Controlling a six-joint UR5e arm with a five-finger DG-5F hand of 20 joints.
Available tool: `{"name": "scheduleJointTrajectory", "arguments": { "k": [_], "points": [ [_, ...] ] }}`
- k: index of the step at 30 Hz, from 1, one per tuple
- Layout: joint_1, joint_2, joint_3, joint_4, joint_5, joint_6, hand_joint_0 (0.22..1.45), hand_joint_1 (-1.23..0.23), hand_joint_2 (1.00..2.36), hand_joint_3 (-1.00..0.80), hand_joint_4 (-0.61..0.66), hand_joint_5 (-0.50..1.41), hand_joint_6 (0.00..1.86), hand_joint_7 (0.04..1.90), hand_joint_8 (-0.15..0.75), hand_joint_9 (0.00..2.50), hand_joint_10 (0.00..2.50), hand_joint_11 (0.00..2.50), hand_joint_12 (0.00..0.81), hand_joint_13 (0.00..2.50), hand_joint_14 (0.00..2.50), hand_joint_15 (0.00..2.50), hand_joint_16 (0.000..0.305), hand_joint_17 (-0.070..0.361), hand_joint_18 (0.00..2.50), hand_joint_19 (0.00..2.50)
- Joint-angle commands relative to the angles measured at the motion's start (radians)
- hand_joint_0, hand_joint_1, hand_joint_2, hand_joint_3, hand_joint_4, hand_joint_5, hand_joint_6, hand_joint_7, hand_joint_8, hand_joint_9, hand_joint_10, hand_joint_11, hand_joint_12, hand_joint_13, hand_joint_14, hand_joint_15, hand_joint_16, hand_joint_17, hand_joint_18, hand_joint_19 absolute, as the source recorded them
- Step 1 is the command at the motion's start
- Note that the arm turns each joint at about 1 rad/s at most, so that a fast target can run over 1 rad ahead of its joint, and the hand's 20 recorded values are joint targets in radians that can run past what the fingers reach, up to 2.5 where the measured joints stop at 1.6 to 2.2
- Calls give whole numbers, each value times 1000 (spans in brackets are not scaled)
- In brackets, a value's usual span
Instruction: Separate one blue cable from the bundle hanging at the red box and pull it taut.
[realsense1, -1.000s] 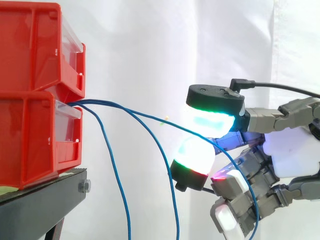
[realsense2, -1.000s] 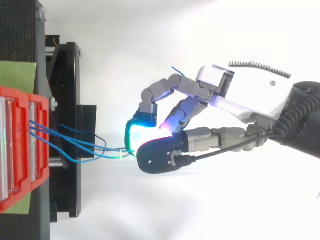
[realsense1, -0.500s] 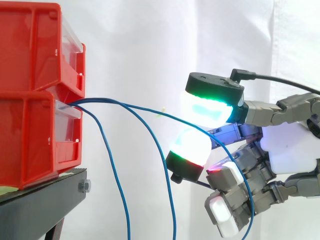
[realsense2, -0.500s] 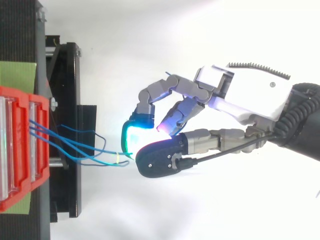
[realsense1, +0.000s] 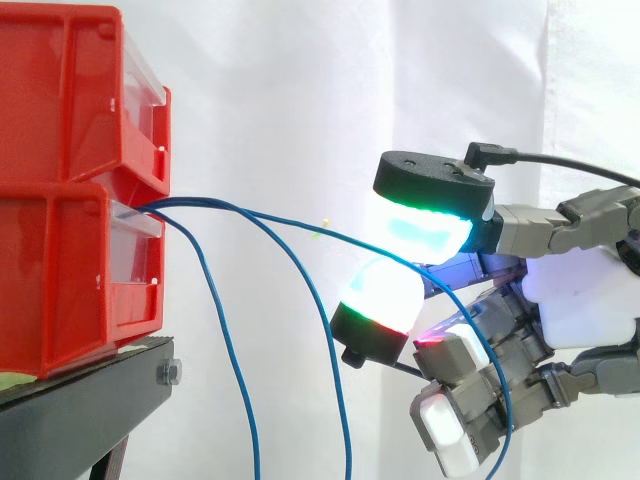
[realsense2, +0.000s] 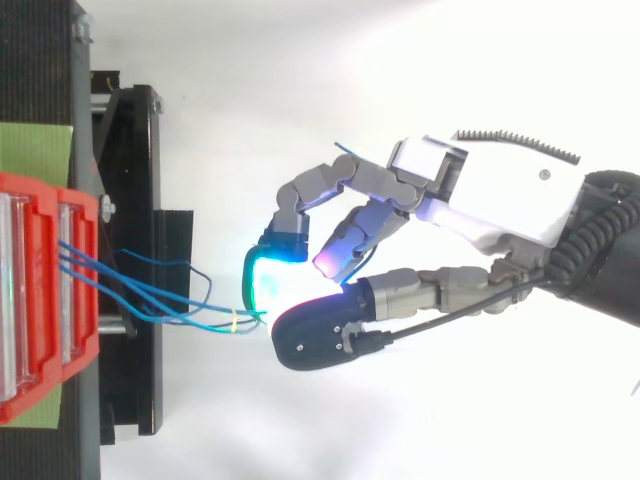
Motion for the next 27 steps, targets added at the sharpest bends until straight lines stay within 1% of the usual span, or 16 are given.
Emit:
{"name": "scheduleJointTrajectory", "arguments": {
  "k": [1, 6, 7, 11, 13, 14, 16, 18, 22, 27],
  "points": [
    [1, 0, 0, -1, 3, 0, 639, -680, 1012, -381, 94, -214, 918, 1056, 308, 1133, 25, 1108, 356, 1022, 23, 602, 46, 103, 774, 581],
    [2, 0, 0, -2, 3, 0, 650, -699, 1019, -280, 41, -212, 929, 1092, 307, 1148, 23, 1097, 355, 1028, 21, 604, 45, 102, 774, 589],
    [2, 0, 0, -2, 3, -1, 646, -703, 1023, -228, 16, -208, 936, 1115, 310, 1157, 25, 1097, 351, 1029, 23, 597, 45, 102, 774, 588],
    [4, 0, 0, -2, 3, 0, 648, -707, 1026, -187, -7, -204, 941, 1128, 308, 1185, 24, 1128, 352, 1039, 23, 602, 45, 101, 777, 589],
    [4, 0, 0, -2, 3, 0, 640, -685, 1019, -286, 54, -206, 933, 1069, 308, 1205, 24, 1144, 354, 1042, 23, 607, 45, 102, 776, 589],
    [4, 0, 0, -2, 3, 0, 616, -646, 1013, -362, 79, -206, 919, 1062, 307, 1214, 24, 1151, 355, 1043, 23, 609, 45, 102, 777, 589],
    [5, 0, 0, -1, 5, 0, 593, -617, 1005, -450, 87, -210, 905, 1047, 308, 1229, 23, 1193, 358, 1053, 24, 625, 46, 103, 781, 589],
    [5, 0, 0, -1, 5, -3, 584, -601, 1000, -493, 98, -213, 901, 1041, 310, 1230, 22, 1205, 361, 1059, 23, 627, 47, 105, 783, 589],
    [5, 0, 0, 1, 11, -4, 578, -597, 1000, -500, 103, -219, 900, 1037, 309, 1211, 23, 1240, 360, 1061, 24, 645, 47, 107, 788, 579],
    [5, 0, 0, 1, 11, -6, 572, -602, 1000, -500, 109, -226, 903, 1025, 295, 1206, 21, 1296, 356, 1064, 25, 689, 48, 108, 785, 573]
  ]
}}
